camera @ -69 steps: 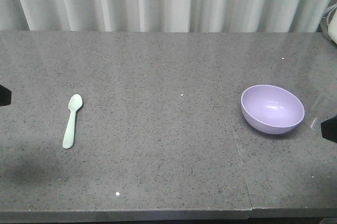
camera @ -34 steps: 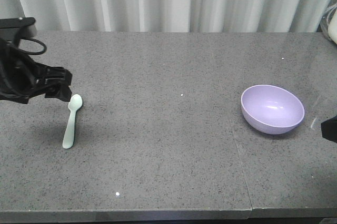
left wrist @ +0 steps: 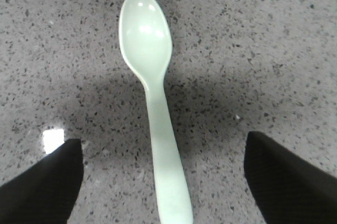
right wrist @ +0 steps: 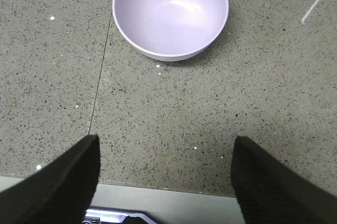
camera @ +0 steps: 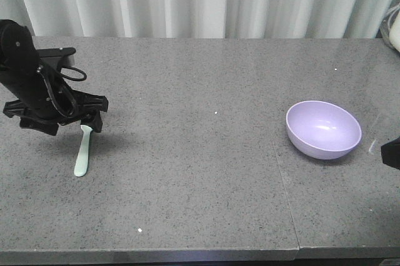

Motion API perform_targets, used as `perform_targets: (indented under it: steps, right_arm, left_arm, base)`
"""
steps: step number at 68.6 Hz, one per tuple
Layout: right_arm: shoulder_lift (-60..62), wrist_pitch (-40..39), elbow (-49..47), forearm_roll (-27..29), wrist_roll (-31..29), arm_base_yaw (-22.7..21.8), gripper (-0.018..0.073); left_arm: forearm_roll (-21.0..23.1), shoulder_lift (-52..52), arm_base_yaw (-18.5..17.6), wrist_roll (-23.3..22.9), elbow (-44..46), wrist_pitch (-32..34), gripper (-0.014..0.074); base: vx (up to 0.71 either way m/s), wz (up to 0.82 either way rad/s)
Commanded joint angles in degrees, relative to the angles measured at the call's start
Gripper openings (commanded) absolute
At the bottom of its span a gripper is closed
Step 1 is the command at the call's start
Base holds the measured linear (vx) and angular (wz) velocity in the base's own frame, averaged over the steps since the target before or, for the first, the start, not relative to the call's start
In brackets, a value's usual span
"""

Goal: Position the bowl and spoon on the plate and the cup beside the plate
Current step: 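Lower the left gripper onto the green spoon handle and close it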

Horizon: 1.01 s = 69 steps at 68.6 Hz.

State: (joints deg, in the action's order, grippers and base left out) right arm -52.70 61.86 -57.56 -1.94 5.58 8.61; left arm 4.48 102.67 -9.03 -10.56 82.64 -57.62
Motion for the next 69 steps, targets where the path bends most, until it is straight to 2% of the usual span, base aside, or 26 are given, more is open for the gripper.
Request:
perform_targets:
  steps: [1,19,58,69]
  right_arm:
    - [0.21,-2.75,-1.84,-0.64,-0.39,-0.34,0.0517]
    - [0.21,-2.9,-1.84,-0.64,-0.39,-0.34,0.0517]
    - [0.21,-3.06,-1.84,-0.64,-0.39,-0.34,0.0517]
    - [0.21,-3.68,-1.84,-0.64,-0.39,-0.34,0.0517]
  left_arm:
    - [0.39,-1.16,-0.49,-0.86,1.68,2.79,0.0586]
    - [0.39,2.22,-0.49,-0.96,1.68,5.16,0.0586]
    - [0.39,5.95,-0.42,-0.96,1.62,4.6,0.0586]
    - [-2.02,5.95,-0.42,-0.96,1.62,3.06,0.0561]
  base:
    - [0.0,0.0]
    - [0.0,0.0]
    - [0.0,0.0]
    - [0.0,0.0]
